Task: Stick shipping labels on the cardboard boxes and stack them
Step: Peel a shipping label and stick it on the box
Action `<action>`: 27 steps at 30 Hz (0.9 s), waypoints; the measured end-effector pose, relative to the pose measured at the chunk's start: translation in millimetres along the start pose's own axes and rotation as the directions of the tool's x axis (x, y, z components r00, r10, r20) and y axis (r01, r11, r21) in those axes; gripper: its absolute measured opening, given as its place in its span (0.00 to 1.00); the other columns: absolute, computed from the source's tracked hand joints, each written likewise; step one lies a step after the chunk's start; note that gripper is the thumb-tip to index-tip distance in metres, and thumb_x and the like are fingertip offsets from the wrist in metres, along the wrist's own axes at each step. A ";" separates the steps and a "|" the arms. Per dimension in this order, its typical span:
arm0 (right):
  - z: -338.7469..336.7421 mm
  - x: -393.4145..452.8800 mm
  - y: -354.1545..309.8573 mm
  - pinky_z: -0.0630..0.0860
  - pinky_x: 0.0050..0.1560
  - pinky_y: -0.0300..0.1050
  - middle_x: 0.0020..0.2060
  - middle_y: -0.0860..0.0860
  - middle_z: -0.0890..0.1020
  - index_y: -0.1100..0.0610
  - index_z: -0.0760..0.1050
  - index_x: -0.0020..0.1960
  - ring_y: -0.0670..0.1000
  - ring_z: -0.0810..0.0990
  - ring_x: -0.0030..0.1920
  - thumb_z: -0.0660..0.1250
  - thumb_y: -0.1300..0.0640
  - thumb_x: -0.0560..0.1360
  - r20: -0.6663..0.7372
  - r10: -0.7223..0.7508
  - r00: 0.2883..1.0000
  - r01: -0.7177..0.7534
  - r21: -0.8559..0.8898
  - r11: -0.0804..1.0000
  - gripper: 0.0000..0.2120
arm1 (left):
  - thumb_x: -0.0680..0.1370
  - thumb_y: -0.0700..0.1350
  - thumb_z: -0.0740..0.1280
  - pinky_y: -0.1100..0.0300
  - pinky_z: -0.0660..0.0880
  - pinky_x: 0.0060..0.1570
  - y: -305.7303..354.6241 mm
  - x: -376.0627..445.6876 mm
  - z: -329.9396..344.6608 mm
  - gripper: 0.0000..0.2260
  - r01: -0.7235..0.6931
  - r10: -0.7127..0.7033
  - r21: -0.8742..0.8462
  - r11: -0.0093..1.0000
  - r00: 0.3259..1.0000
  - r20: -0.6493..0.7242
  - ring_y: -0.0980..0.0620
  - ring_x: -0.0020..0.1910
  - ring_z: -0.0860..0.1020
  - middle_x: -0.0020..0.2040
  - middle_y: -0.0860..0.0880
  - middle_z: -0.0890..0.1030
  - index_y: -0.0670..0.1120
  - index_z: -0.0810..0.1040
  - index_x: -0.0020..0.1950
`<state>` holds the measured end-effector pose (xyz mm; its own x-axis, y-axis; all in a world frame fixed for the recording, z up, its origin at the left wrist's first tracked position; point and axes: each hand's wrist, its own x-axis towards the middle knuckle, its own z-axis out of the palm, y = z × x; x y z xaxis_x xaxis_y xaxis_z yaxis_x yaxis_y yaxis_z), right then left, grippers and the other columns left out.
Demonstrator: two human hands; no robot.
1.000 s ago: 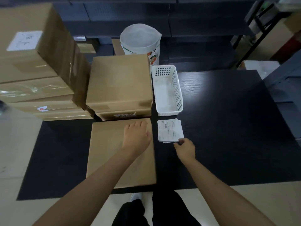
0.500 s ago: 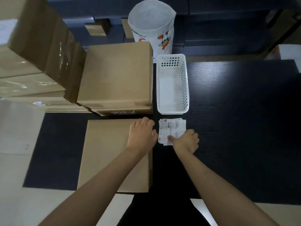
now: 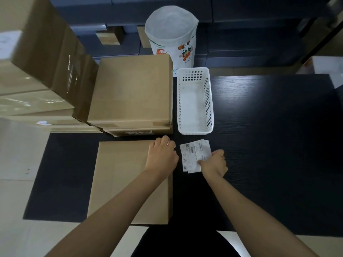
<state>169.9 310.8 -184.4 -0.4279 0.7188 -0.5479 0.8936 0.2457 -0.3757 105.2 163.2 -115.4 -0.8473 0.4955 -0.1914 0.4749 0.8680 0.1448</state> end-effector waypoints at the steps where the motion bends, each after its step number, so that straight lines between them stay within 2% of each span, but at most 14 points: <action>1: -0.6 -0.3 1.6 0.71 0.58 0.53 0.56 0.57 0.78 0.57 0.65 0.54 0.58 0.77 0.55 0.75 0.57 0.69 0.011 -0.014 1.000 0.014 0.030 0.999 0.22 | 0.77 0.45 0.59 0.56 0.65 0.54 -0.1 -0.3 -0.5 0.11 -0.005 0.005 0.003 1.000 1.000 0.001 0.46 0.55 0.71 0.56 0.48 0.74 0.47 0.76 0.56; 4: -4.9 -0.7 5.0 0.77 0.48 0.51 0.50 0.55 0.80 0.55 0.66 0.50 0.55 0.79 0.45 0.68 0.60 0.74 0.018 -0.007 1.000 0.005 0.115 0.993 0.11 | 0.77 0.45 0.59 0.56 0.65 0.54 -0.4 -0.4 -2.4 0.11 -0.021 0.021 0.019 1.000 1.000 0.015 0.47 0.56 0.71 0.57 0.48 0.73 0.46 0.76 0.56; 6: -9.2 -1.6 6.4 0.77 0.42 0.48 0.48 0.55 0.80 0.56 0.69 0.50 0.54 0.79 0.42 0.65 0.59 0.76 0.016 -0.015 1.000 0.013 0.124 0.992 0.06 | 0.77 0.45 0.58 0.56 0.65 0.53 -0.4 -0.4 -3.1 0.11 -0.029 0.029 0.024 0.999 0.999 0.023 0.47 0.56 0.71 0.57 0.48 0.73 0.46 0.76 0.56; 8: -12.5 -3.6 8.2 0.77 0.46 0.49 0.49 0.55 0.80 0.57 0.71 0.51 0.55 0.79 0.46 0.65 0.58 0.77 -0.007 -0.060 0.998 0.061 0.072 0.996 0.05 | 0.77 0.45 0.58 0.56 0.65 0.53 -0.5 -0.6 -3.4 0.11 -0.037 0.036 0.031 0.999 0.999 0.024 0.46 0.55 0.72 0.57 0.48 0.73 0.46 0.76 0.55; 11: -16.1 -5.7 12.5 0.72 0.57 0.50 0.55 0.55 0.77 0.58 0.74 0.55 0.57 0.74 0.57 0.65 0.57 0.75 -0.045 -0.179 0.983 0.179 -0.008 0.984 0.10 | 0.78 0.45 0.58 0.56 0.65 0.53 0.5 -0.6 -4.4 0.11 -0.054 0.053 0.053 0.997 0.998 0.035 0.46 0.55 0.72 0.56 0.48 0.73 0.46 0.76 0.56; 13: -21.0 -8.4 13.4 0.74 0.55 0.50 0.54 0.55 0.78 0.58 0.75 0.55 0.55 0.74 0.55 0.64 0.58 0.75 -0.016 -0.235 0.972 0.236 0.093 0.967 0.09 | 0.78 0.44 0.58 0.55 0.65 0.53 3.1 -0.7 -6.9 0.11 -0.064 0.062 0.057 0.996 0.997 0.034 0.46 0.55 0.72 0.56 0.47 0.73 0.46 0.76 0.56; 16: -34.2 -18.8 7.7 0.80 0.43 0.51 0.45 0.51 0.80 0.55 0.74 0.50 0.52 0.80 0.43 0.63 0.59 0.75 0.034 -0.287 0.957 0.269 0.258 0.928 0.04 | 0.77 0.44 0.57 0.55 0.64 0.53 7.9 -1.8 -12.9 0.11 -0.078 0.076 0.073 0.994 0.997 0.028 0.45 0.55 0.72 0.56 0.47 0.74 0.47 0.76 0.56; 19: -46.9 -30.2 -3.7 0.79 0.41 0.49 0.40 0.49 0.81 0.53 0.76 0.47 0.51 0.80 0.41 0.64 0.59 0.73 0.033 -0.363 0.931 0.325 0.374 0.869 0.04 | 0.77 0.45 0.58 0.56 0.64 0.53 9.5 -2.9 -19.3 0.12 -0.068 0.068 0.069 0.995 0.998 0.002 0.47 0.56 0.72 0.56 0.48 0.74 0.48 0.75 0.58; 22: -57.3 -40.2 -17.2 0.79 0.40 0.44 0.41 0.51 0.82 0.54 0.79 0.46 0.50 0.81 0.41 0.67 0.60 0.73 0.022 -0.424 0.905 0.356 0.506 0.786 0.04 | 0.79 0.47 0.58 0.56 0.63 0.57 9.2 -5.0 -27.3 0.14 -0.026 0.024 -0.038 0.999 0.998 -0.058 0.47 0.60 0.71 0.60 0.49 0.74 0.48 0.72 0.63; 24: -63.4 -47.7 -27.5 0.77 0.39 0.38 0.42 0.51 0.83 0.55 0.79 0.46 0.47 0.80 0.41 0.69 0.62 0.73 0.003 -0.459 0.888 0.378 0.564 0.734 0.03 | 0.80 0.49 0.58 0.55 0.63 0.59 7.4 -6.9 -34.2 0.16 0.010 -0.024 -0.133 0.991 0.995 -0.100 0.47 0.61 0.72 0.62 0.48 0.74 0.47 0.69 0.67; 27: -67.4 -60.3 -43.7 0.76 0.36 0.32 0.43 0.48 0.82 0.53 0.79 0.47 0.45 0.80 0.41 0.70 0.62 0.73 0.025 -0.496 0.868 0.379 0.613 0.694 0.06 | 0.81 0.50 0.58 0.54 0.66 0.57 1.7 -10.4 -45.1 0.14 0.060 -0.096 -0.272 0.961 0.988 -0.124 0.45 0.57 0.75 0.57 0.46 0.77 0.44 0.71 0.63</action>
<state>165.7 300.6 -84.6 -0.8179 0.4860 -0.3079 0.3748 0.0442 -0.9260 104.1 158.2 -69.4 -0.9120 0.4018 -0.0828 0.3410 0.8547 0.3914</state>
